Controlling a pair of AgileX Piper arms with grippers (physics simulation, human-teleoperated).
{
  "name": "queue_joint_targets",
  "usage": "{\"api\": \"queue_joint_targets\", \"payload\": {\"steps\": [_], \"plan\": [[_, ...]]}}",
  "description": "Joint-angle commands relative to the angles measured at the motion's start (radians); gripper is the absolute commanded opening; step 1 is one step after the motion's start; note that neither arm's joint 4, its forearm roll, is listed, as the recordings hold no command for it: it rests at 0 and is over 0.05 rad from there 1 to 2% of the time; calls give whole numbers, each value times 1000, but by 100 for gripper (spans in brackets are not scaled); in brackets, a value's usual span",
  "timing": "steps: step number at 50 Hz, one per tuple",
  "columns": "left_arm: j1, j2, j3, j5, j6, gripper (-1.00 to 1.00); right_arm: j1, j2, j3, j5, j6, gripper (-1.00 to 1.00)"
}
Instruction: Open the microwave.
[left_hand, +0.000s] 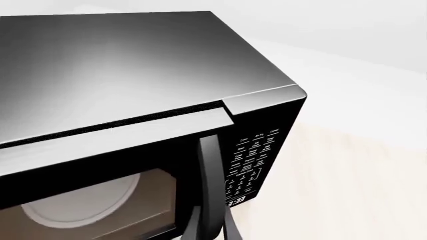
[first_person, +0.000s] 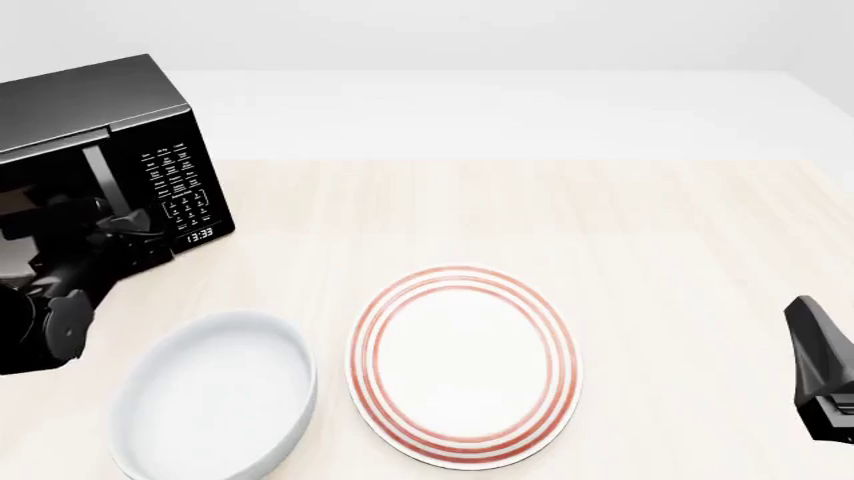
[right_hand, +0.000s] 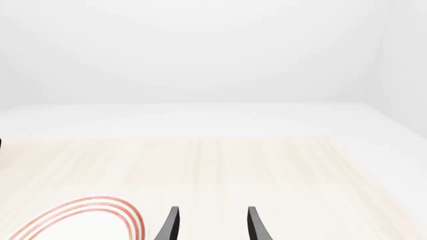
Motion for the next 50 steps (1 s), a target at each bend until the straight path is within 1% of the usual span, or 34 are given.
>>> {"api": "queue_joint_targets", "payload": {"steps": [1, 17, 36, 43, 50], "plan": [[-22, -72, 16, 1, -6, -100, 0, 0, 0, 0, 0, 100], [-45, -134, 67, -8, -13, -100, 0, 0, 0, 0, 0, 100], [-44, -226, 111, 16, -6, -100, 0, 0, 0, 0, 0, 100], [-42, -226, 137, -9, -16, -100, 0, 0, 0, 0, 0, 100], [-43, -256, 157, -6, -17, -100, 0, 0, 0, 0, 0, 100]]}}
